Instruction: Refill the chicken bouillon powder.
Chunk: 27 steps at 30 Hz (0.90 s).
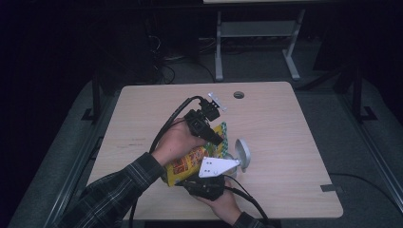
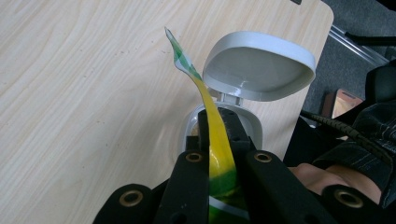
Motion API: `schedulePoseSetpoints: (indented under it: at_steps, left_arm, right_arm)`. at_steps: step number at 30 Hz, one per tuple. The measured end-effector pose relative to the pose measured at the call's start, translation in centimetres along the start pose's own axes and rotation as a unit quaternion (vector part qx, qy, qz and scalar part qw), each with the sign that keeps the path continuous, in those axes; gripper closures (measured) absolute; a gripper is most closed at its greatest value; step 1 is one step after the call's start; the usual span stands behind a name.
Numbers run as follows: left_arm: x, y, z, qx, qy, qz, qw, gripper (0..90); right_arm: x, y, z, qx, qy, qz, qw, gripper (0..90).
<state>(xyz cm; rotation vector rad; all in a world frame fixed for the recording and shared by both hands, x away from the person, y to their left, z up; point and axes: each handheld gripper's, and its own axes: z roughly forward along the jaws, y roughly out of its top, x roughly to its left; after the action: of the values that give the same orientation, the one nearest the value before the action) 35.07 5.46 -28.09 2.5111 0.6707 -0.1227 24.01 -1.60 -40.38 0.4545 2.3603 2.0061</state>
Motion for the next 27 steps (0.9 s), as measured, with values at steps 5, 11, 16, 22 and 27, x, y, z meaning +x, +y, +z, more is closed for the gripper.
schedulePoseSetpoints:
  at_steps: [5, 11, 16, 22, 27]
  left_arm:
    - [-0.03, 0.06, -0.01, 0.001, 0.0, 0.0, 1.0, 89.9]
    - [-0.13, 0.16, -0.01, 0.003, 0.002, 0.002, 1.0, 89.8]
    - [-0.17, 0.36, 0.0, 0.006, 0.003, 0.004, 1.0, 89.8]
    - [-0.17, 0.44, 0.19, 0.012, 0.005, 0.003, 0.9999, 89.8]
    - [-0.14, 0.4, 0.27, 0.014, 0.004, 0.003, 0.9999, 89.8]
  right_arm:
    - [0.02, 0.05, -0.06, 0.0, 0.0, -0.001, 1.0, 90.0]
    - [0.04, 0.07, -0.09, -0.002, 0.0, -0.001, 1.0, 90.0]
    - [0.01, 0.13, -0.16, -0.005, -0.001, 0.0, 1.0, 90.0]
    - [0.01, 0.13, -0.19, -0.005, -0.001, -0.001, 1.0, 90.0]
    - [0.04, 0.1, -0.14, -0.005, -0.001, -0.001, 1.0, 90.0]
